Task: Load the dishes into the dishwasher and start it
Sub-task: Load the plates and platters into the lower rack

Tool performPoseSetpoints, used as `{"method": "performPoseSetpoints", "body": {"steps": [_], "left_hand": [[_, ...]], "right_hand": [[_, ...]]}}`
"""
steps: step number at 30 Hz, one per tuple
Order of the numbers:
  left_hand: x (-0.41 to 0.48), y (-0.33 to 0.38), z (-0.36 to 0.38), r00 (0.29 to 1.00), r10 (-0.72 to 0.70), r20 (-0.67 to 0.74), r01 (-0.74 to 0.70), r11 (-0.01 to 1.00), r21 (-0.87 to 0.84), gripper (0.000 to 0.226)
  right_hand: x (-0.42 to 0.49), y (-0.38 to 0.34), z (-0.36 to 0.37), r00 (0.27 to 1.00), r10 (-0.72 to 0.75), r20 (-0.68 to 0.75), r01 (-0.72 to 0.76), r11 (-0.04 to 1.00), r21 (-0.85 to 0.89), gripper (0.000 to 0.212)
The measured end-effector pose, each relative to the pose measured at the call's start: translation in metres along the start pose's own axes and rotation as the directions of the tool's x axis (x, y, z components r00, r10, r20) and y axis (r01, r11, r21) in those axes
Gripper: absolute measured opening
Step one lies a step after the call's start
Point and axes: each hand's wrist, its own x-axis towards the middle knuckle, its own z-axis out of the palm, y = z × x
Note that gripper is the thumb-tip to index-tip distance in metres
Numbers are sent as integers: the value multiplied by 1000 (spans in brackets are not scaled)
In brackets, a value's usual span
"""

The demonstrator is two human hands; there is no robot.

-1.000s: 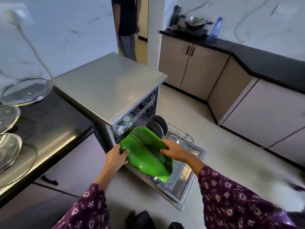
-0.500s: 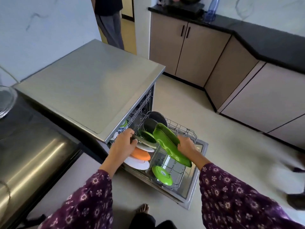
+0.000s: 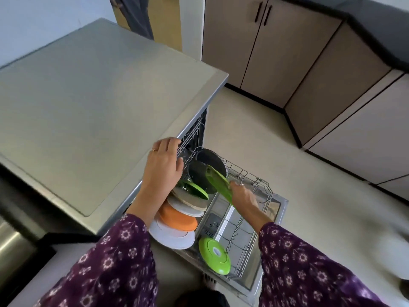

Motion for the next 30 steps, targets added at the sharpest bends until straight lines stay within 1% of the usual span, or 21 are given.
{"method": "performPoseSetpoints", "body": {"steps": [3, 5, 7, 9, 11, 13, 16, 19, 22, 26, 30], "left_hand": [[9, -8, 20, 999, -28, -34, 29, 999, 32, 38], [10, -12, 28, 996, -36, -85, 38, 999, 29, 35], [10, -17, 34, 987, -31, -155, 32, 999, 6, 31], [8, -19, 38, 975, 3, -221, 1, 1000, 20, 30], [4, -17, 40, 966, 57, -253, -34, 995, 97, 28], [2, -18, 47, 963, 86, -256, -44, 985, 168, 28], [0, -22, 54, 960, 111, -258, -49, 971, 233, 29], [-1, -26, 61, 949, 153, -276, -66, 952, 299, 30], [-1, -27, 65, 928, 181, -325, -63, 938, 342, 29], [-1, -27, 69, 903, 222, -368, -66, 918, 392, 26], [0, -26, 71, 883, 233, -407, -56, 914, 401, 24]], "right_hand": [[43, -2, 30, 998, -51, 29, 51, 998, -20, 37], [71, -4, 52, 997, -69, 44, 69, 998, -6, 38], [99, -8, 74, 992, -114, 58, 116, 993, -29, 37], [122, -13, 93, 984, -164, 69, 168, 983, -67, 36], [141, -17, 111, 979, -194, 64, 200, 976, -92, 37], [160, -21, 130, 979, -187, 78, 194, 976, -96, 37], [182, -25, 151, 969, -214, 127, 228, 967, -110, 39], [197, -24, 168, 968, -225, 111, 238, 963, -124, 40], [209, -23, 182, 969, -221, 111, 234, 964, -124, 43], [220, -21, 196, 970, -214, 113, 225, 969, -101, 40], [228, -20, 214, 965, -194, 178, 206, 977, -51, 37]]}}
